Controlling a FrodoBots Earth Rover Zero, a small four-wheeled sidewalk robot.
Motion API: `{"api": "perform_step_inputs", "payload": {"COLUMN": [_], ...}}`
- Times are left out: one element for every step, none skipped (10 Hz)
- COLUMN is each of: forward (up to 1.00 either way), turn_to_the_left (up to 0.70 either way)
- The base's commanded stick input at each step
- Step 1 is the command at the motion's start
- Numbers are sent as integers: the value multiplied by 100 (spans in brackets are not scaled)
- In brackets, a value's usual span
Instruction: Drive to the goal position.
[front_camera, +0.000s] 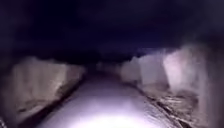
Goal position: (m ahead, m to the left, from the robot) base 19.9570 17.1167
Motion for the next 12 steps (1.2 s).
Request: {"api": "perform_step_inputs", "payload": {"forward": [85,85,85,85,85,85,85,85,85,85,85,85], "turn_to_the_left": [0,0,0,3,8,34,34,34,29,24,0,0]}}
